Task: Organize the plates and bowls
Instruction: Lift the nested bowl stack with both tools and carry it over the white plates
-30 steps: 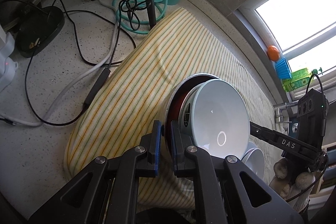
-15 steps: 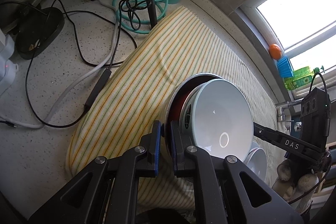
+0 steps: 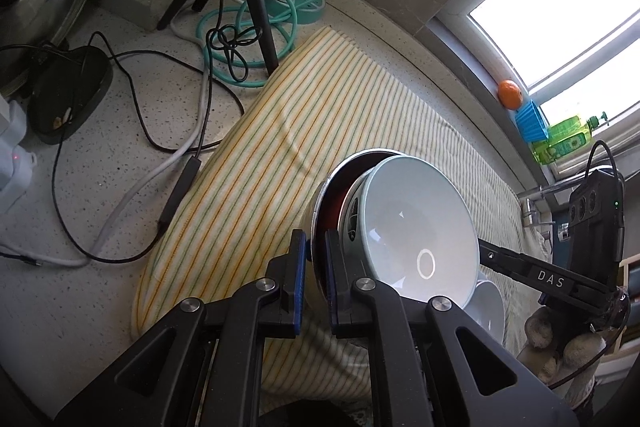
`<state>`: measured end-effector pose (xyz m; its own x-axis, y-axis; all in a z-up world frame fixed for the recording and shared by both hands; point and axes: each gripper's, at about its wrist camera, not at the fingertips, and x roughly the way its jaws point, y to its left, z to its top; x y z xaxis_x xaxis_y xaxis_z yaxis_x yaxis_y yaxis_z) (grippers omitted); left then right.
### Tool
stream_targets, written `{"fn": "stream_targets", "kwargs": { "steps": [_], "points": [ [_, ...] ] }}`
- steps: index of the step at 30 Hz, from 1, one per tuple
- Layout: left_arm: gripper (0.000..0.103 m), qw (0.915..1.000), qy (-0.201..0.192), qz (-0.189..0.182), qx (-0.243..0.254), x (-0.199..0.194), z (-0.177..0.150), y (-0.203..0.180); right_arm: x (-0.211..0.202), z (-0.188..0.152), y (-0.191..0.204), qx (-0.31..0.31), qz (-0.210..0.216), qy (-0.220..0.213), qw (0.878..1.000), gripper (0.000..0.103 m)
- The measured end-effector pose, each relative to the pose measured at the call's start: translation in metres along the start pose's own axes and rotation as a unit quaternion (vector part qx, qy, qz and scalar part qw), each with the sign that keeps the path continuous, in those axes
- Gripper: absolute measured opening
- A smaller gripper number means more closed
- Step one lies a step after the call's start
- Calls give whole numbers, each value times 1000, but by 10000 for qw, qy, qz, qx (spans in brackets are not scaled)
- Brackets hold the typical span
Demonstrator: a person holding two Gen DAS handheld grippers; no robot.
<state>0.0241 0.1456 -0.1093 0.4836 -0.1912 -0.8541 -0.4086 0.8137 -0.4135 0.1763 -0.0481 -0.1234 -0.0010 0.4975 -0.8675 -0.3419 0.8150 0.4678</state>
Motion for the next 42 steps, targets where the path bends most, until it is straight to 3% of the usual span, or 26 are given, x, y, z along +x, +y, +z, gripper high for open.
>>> {"fn": "stream_targets", "kwargs": {
  "steps": [10,23,42],
  "points": [
    [7,9996,-101,-175,215,-15,3,-18,-32,-7,-3,83,55,-291,9995,7],
    [7,9950,-149,-513,841,-22,0,-73,-90,-31,-27,374,-71,-773,9963,8],
    [7,9782,539,-933,1773,12,-44,-155,-148,-98,-106,1283,-515,-1158,9836,8]
  ]
}}
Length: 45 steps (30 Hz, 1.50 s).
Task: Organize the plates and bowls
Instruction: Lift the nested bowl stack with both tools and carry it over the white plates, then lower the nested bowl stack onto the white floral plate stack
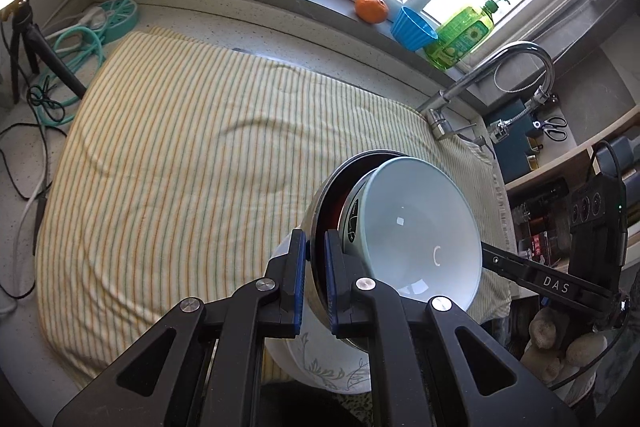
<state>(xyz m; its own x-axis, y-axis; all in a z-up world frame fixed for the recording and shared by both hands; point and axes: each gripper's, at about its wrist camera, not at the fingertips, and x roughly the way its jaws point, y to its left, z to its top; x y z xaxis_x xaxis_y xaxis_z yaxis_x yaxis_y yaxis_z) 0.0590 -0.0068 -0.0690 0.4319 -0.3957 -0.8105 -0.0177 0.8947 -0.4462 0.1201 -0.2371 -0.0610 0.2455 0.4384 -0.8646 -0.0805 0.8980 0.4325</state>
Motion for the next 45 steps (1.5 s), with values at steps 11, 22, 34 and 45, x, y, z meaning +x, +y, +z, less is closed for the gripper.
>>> {"fn": "stream_targets", "kwargs": {
  "steps": [11,22,34,45],
  "points": [
    [7,9991,318,66,256,16,-13,-16,6,-20,-25,210,-131,229,9994,8],
    [7,9977,580,77,353,27,-28,-18,6,-31,-33,264,-211,319,9989,8],
    [7,9965,576,114,597,26,-29,-25,11,-33,-35,104,-326,426,9985,7],
    [7,9957,407,255,795,16,-29,-29,2,-32,-31,-54,-476,210,9986,8]
  ]
}}
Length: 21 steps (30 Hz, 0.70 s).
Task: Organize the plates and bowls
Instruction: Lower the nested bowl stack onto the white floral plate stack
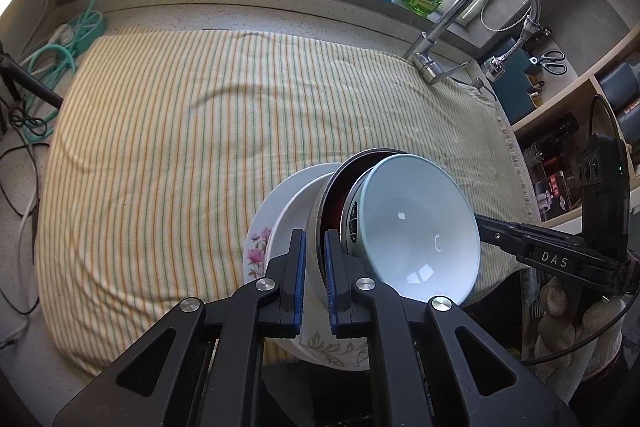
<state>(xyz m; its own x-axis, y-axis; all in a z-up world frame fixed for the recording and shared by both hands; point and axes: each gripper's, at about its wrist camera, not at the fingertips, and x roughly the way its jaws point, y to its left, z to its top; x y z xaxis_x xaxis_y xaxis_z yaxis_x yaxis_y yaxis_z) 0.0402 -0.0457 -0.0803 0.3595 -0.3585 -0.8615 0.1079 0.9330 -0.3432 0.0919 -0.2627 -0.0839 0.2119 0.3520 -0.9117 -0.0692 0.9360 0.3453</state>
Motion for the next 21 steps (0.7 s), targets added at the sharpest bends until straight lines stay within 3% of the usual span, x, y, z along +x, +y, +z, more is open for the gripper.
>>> {"fn": "stream_targets", "kwargs": {
  "steps": [12,18,21],
  "points": [
    [8,9998,-156,119,100,-14,-3,6,-14,-9,10,-103,-342,-441,9984,8],
    [9,9978,-359,443,335,-24,-13,-5,-22,-25,23,-355,-707,-748,9941,8],
    [9,9969,-435,565,329,-27,-22,-13,-25,-34,26,-551,-683,-760,9932,9]
  ]
}}
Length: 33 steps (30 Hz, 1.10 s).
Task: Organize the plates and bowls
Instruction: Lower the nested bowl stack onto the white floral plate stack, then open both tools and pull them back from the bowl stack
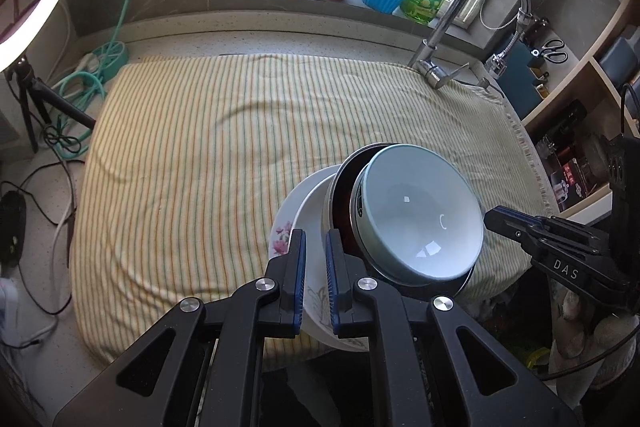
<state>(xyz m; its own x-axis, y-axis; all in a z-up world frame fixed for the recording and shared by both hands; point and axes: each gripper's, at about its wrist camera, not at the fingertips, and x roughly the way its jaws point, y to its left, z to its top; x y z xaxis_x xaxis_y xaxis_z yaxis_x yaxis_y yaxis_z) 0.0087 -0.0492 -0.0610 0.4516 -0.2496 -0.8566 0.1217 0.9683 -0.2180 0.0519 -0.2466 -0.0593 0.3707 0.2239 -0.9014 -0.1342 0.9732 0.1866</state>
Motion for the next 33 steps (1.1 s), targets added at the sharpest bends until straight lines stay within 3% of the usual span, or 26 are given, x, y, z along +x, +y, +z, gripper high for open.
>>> {"fn": "stream_targets", "kwargs": {
  "steps": [4,11,14,18,22,25,28,33],
  "points": [
    [9,9996,-93,181,-171,-8,-12,-12,-9,-5,4,-362,-111,-135,9992,29],
    [20,9984,-154,283,-465,-18,-28,-26,-21,-17,17,-749,49,-267,9968,40],
    [21,9982,-184,345,-446,-20,-34,-34,-25,-24,23,-921,15,-333,9952,47],
    [35,9983,-176,344,-444,-20,-41,-43,-28,-31,23,-948,70,-331,9949,48],
    [38,9978,-223,378,-491,-23,-47,-47,-33,-35,22,-1010,-29,-449,9939,49],
    [49,9973,-259,421,-534,-24,-48,-48,-37,-36,20,-979,-21,-518,9938,51],
    [49,9969,-242,488,-559,-24,-50,-49,-41,-37,19,-984,-38,-608,9933,61],
    [49,9967,-239,529,-573,-25,-51,-49,-44,-36,17,-945,-38,-665,9933,62]
  ]
}}
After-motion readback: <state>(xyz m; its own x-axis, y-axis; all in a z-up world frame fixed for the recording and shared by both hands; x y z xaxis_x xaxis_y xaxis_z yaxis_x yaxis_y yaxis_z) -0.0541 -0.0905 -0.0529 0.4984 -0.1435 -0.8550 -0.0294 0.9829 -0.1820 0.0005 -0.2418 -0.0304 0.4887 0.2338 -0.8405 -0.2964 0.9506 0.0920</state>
